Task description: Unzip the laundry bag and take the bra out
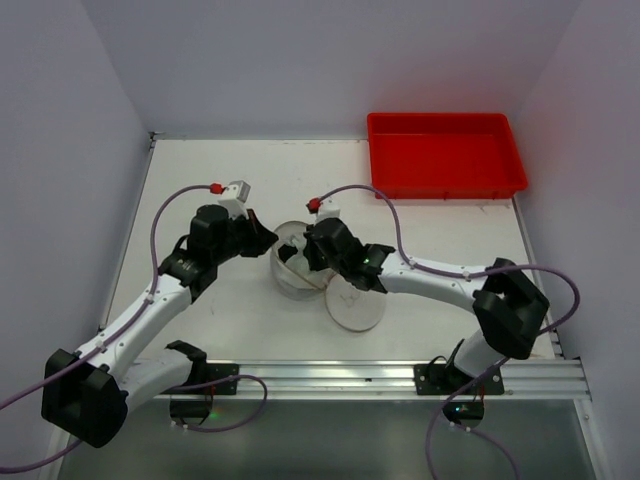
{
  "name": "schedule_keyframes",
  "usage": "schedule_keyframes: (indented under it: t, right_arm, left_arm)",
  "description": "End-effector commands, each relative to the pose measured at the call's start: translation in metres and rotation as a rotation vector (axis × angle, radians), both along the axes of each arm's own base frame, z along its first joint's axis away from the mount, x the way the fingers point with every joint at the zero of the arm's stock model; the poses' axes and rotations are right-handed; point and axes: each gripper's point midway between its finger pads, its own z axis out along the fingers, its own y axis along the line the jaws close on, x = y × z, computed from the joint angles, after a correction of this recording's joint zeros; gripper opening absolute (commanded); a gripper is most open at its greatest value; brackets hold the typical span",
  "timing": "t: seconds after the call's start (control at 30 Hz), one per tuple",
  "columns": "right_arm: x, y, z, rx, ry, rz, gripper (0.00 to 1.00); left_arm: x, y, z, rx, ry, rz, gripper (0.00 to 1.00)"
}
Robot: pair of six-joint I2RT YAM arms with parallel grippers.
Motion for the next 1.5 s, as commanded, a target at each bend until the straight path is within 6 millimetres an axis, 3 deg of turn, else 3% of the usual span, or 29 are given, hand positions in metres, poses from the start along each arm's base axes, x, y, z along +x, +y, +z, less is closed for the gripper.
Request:
schedule_keyframes:
  t: [0.0, 0.03, 0.3, 0.47, 0.5, 0.57, 0.6, 0.67, 0.7, 0.77, 0.8, 0.83, 0.87, 0.9, 0.93, 0.97, 1.0, 1.03, 1.07, 1.13, 1.17, 1.23, 1.27, 1.33, 1.37, 1.4, 1.43, 1.47]
  right_arm:
    - [-0.006, -0.007, 0.058, 0.101, -0.127, 0.059, 0.00]
    - [-0.011, -0.011, 0.079, 0.138, -0.166, 0.082, 0.00]
    - [-0.064, -0.015, 0.150, 0.315, -0.284, 0.347, 0.00]
    - [-0.068, -0.026, 0.208, 0.425, -0.424, 0.346, 0.00]
    - [-0.066, -0.031, 0.228, 0.448, -0.464, 0.333, 0.00]
    - [-0.053, -0.041, 0.246, 0.431, -0.517, 0.280, 0.00]
    - [-0.037, -0.053, 0.260, 0.419, -0.543, 0.225, 0.00]
    - [-0.013, -0.071, 0.269, 0.389, -0.560, 0.142, 0.00]
    - [0.008, -0.092, 0.278, 0.369, -0.571, 0.065, 0.00]
    - [0.037, -0.114, 0.276, 0.320, -0.577, -0.043, 0.00]
    - [0.056, -0.137, 0.283, 0.297, -0.596, -0.114, 0.00]
    - [0.073, -0.146, 0.275, 0.266, -0.582, -0.150, 0.00]
    - [0.083, -0.152, 0.280, 0.264, -0.590, -0.162, 0.00]
    - [0.103, -0.176, 0.277, 0.236, -0.592, -0.222, 0.00]
    - [0.123, -0.184, 0.263, 0.204, -0.564, -0.252, 0.00]
    - [0.135, -0.193, 0.268, 0.194, -0.575, -0.275, 0.00]
    - [0.153, -0.215, 0.263, 0.166, -0.568, -0.327, 0.00]
    - [0.177, -0.221, 0.239, 0.128, -0.520, -0.349, 0.00]
    - [0.191, -0.230, 0.244, 0.122, -0.525, -0.371, 0.00]
    - [0.220, -0.256, 0.226, 0.072, -0.496, -0.427, 0.00]
    - [0.245, -0.261, 0.205, 0.038, -0.447, -0.447, 0.00]
    - [0.270, -0.284, 0.180, -0.021, -0.392, -0.515, 0.00]
    - [0.290, -0.289, 0.156, -0.055, -0.338, -0.530, 0.00]
    - [0.307, -0.306, 0.134, -0.114, -0.302, -0.586, 0.00]
    - [0.316, -0.307, 0.138, -0.131, -0.304, -0.592, 0.00]
    - [0.328, -0.308, 0.102, -0.174, -0.244, -0.586, 0.00]
    - [0.334, -0.309, 0.093, -0.208, -0.229, -0.574, 0.00]
    - [0.345, -0.309, 0.105, -0.205, -0.255, -0.578, 0.00]
  left_arm:
    - [-0.001, 0.004, -0.002, 0.009, -0.006, 0.019, 0.00]
    - [-0.001, 0.004, -0.003, 0.008, -0.004, 0.020, 0.00]
    - [0.002, 0.005, -0.011, 0.001, 0.031, 0.054, 0.00]
    - [0.000, -0.004, -0.017, -0.030, 0.066, 0.021, 0.00]
    - [0.000, -0.004, -0.020, -0.033, 0.073, 0.029, 0.00]
    - [0.001, 0.001, -0.026, -0.019, 0.084, 0.058, 0.00]
    - [0.000, 0.003, -0.030, -0.014, 0.101, 0.070, 0.00]
    - [0.001, 0.008, -0.033, -0.002, 0.113, 0.100, 0.00]
    - [0.000, 0.010, -0.035, 0.001, 0.124, 0.113, 0.00]
    - [0.000, 0.012, -0.039, 0.006, 0.133, 0.130, 0.00]
    - [0.000, 0.014, -0.039, -0.005, 0.142, 0.148, 0.00]
    - [0.001, 0.014, -0.041, -0.010, 0.147, 0.160, 0.00]
    - [-0.002, 0.015, -0.047, -0.017, 0.163, 0.165, 0.00]
    - [-0.001, 0.012, -0.046, -0.043, 0.163, 0.166, 0.00]
    - [-0.003, 0.009, -0.046, -0.058, 0.169, 0.152, 0.00]
    - [-0.005, 0.008, -0.049, -0.066, 0.176, 0.149, 0.00]
    - [-0.005, 0.007, -0.050, -0.073, 0.181, 0.150, 0.00]
    - [-0.006, 0.006, -0.050, -0.077, 0.183, 0.145, 0.00]
    - [-0.006, 0.006, -0.050, -0.077, 0.183, 0.145, 0.00]
    - [-0.006, 0.006, -0.049, -0.084, 0.181, 0.150, 0.00]
    - [-0.006, 0.005, -0.047, -0.093, 0.173, 0.148, 0.00]
    - [-0.006, 0.004, -0.047, -0.102, 0.174, 0.145, 0.00]
    - [-0.006, 0.004, -0.047, -0.102, 0.177, 0.144, 0.00]
    - [-0.006, 0.005, -0.048, -0.089, 0.177, 0.141, 0.00]
    - [-0.005, 0.005, -0.047, -0.085, 0.176, 0.139, 0.00]
    - [-0.005, 0.006, -0.047, -0.078, 0.175, 0.140, 0.00]
    - [-0.005, 0.006, -0.047, -0.074, 0.177, 0.140, 0.00]
    - [-0.004, 0.007, -0.045, -0.074, 0.172, 0.140, 0.00]
